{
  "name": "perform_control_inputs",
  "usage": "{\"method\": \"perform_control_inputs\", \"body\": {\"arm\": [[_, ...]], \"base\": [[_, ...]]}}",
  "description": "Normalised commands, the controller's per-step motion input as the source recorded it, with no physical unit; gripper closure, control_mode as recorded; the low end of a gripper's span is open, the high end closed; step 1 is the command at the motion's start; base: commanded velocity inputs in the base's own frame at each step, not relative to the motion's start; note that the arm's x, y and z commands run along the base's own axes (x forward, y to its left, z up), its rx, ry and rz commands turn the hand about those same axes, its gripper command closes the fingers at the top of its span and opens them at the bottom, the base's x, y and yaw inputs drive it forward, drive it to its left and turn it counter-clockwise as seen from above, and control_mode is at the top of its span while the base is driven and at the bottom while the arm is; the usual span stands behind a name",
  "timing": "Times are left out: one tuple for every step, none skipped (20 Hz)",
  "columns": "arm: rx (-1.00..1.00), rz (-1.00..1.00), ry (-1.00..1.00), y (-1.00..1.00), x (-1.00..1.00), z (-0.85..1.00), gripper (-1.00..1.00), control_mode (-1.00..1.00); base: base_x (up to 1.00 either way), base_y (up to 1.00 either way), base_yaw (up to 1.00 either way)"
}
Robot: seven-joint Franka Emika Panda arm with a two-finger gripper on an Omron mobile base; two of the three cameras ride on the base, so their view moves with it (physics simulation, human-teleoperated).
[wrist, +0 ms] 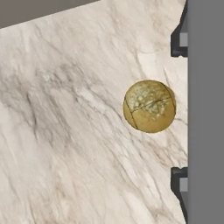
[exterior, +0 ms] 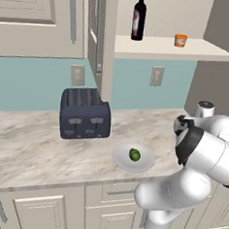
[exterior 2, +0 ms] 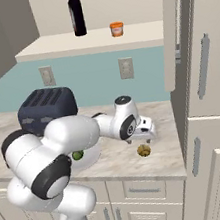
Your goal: Pick the avocado and bread from the counter and place them on the plate. Then pick the jam from the cabinet and place it next to the plate. Lastly close the cabinet door.
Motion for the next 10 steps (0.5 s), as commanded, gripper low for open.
{"method": "perform_control_inputs", "body": {"arm": [[-0.02,0.0,0.01,0.0,0.0,-0.2,-1.0,-1.0],[-0.01,0.0,0.02,0.0,0.0,-0.2,-1.0,-1.0],[0.0,0.0,0.03,0.0,0.0,-0.22,-1.0,-1.0],[0.0,0.0,0.02,0.0,0.0,-0.25,-1.0,-1.0],[-0.02,0.0,0.02,0.0,0.0,-0.34,-1.0,-1.0],[-0.04,0.0,0.02,0.0,0.0,-0.4,-1.0,-1.0],[-0.05,0.0,0.01,-0.01,0.0,-0.39,-1.0,-1.0],[-0.05,0.0,0.0,-0.03,0.0,-0.34,-1.0,-1.0],[-0.05,0.0,0.0,-0.08,0.0,-0.32,-1.0,-1.0],[-0.05,0.0,0.0,-0.12,0.0,-0.3,-1.0,-1.0]], "base": [[0.0,0.0,0.0],[0.0,0.0,0.0],[0.0,0.0,0.0],[0.0,0.0,0.0],[0.0,0.0,0.0],[0.0,0.0,0.0],[0.0,0.0,0.0],[0.0,0.0,0.0],[0.0,0.0,0.0],[0.0,0.0,0.0]]}}
